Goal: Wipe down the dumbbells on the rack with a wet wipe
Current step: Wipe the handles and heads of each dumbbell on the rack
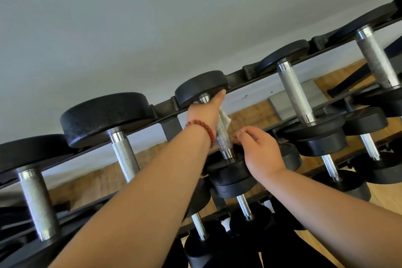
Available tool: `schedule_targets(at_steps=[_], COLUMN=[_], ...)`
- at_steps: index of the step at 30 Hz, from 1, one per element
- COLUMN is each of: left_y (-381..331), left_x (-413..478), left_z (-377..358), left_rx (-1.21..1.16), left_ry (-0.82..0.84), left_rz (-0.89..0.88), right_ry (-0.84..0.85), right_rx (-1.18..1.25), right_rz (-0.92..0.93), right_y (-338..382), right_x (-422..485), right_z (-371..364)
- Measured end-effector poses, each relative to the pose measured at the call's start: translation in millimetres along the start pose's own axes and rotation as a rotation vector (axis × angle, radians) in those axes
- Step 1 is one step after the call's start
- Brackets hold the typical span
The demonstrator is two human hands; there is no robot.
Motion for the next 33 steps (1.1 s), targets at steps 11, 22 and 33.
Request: schedule_targets(at_steps=[11, 22, 33], left_y=[-1.3, -1.9, 33.2], left_x=[1.8, -15.1, -7.4], left_z=[1.8, -5.5, 13.4], left_rx=[-0.066, 0.077, -0.099], left_ry=[0.017, -0.036, -0.003], left_rz=[0.026, -0.101, -0.07], right_ry=[-0.005, 0.023, 0.001], right_rx=[0.028, 0.013, 0.056], right_rz=[-0.008, 0.014, -0.013], right_y=[0.6, -1.5, -0.9], right_x=[-0.6, 1.5, 2.1], right_z=[0.6, 0.6, 0.4])
Point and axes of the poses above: each hand's wrist, its own x-axis towards the middle knuckle, its own z-axis out of the back of the hand, y = z × x, the point moved 2 cm from there along x, towards the middle knuckle, and after that the axes turned 4 degrees about -x, right-handed, at the moved point
